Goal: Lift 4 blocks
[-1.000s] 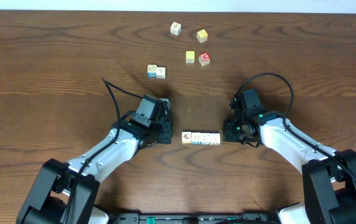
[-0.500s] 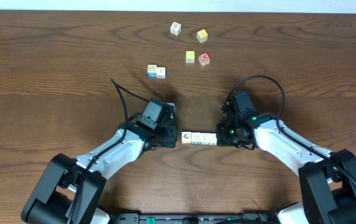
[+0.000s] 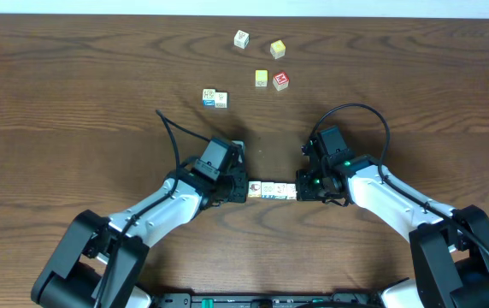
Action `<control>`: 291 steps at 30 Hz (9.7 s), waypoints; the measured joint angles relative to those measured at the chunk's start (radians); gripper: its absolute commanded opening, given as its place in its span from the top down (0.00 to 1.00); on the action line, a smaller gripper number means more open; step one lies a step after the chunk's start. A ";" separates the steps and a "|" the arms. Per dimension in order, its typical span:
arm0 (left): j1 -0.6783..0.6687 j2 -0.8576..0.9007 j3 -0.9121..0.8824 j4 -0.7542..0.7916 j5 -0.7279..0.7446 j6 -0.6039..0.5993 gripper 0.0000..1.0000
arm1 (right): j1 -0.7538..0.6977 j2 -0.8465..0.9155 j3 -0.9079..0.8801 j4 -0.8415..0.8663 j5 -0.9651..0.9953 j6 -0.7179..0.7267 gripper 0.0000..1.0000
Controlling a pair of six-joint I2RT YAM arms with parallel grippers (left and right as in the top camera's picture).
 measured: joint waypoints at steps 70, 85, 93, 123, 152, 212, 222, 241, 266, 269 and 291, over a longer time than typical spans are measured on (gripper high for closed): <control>-0.020 0.049 0.001 0.047 -0.011 -0.182 0.93 | 0.064 0.000 -0.009 0.108 0.109 0.031 0.99; -0.019 0.049 0.001 0.047 -0.010 -0.182 0.93 | 0.066 0.000 -0.010 0.110 0.113 0.032 0.99; -0.018 0.049 0.001 0.047 -0.008 -0.185 0.93 | 0.066 0.000 -0.014 0.130 0.114 0.032 0.99; -0.016 0.019 -0.002 0.024 -0.035 -0.185 0.93 | 0.066 -0.055 -0.017 0.146 0.090 0.032 0.99; -0.021 -0.073 0.012 -0.015 -0.049 -0.185 0.93 | 0.069 -0.055 -0.017 0.132 0.111 0.036 0.99; -0.021 -0.074 0.050 -0.047 -0.072 -0.201 0.93 | 0.069 -0.148 0.013 0.085 0.122 0.039 0.99; -0.021 -0.074 0.066 -0.058 -0.079 -0.201 0.94 | 0.069 -0.148 0.014 0.084 0.130 0.039 0.99; -0.021 -0.138 0.079 -0.087 -0.109 -0.203 0.93 | 0.069 -0.148 0.051 0.067 0.137 0.039 0.99; -0.021 -0.141 0.101 -0.096 -0.124 -0.203 0.93 | 0.069 -0.216 0.066 0.056 0.148 0.039 0.99; -0.021 -0.141 0.101 -0.096 -0.124 -0.204 0.93 | 0.069 -0.216 0.070 0.050 0.149 0.039 0.99; -0.021 -0.141 0.135 -0.103 -0.139 -0.203 0.93 | 0.069 -0.216 0.092 0.033 0.178 0.039 0.99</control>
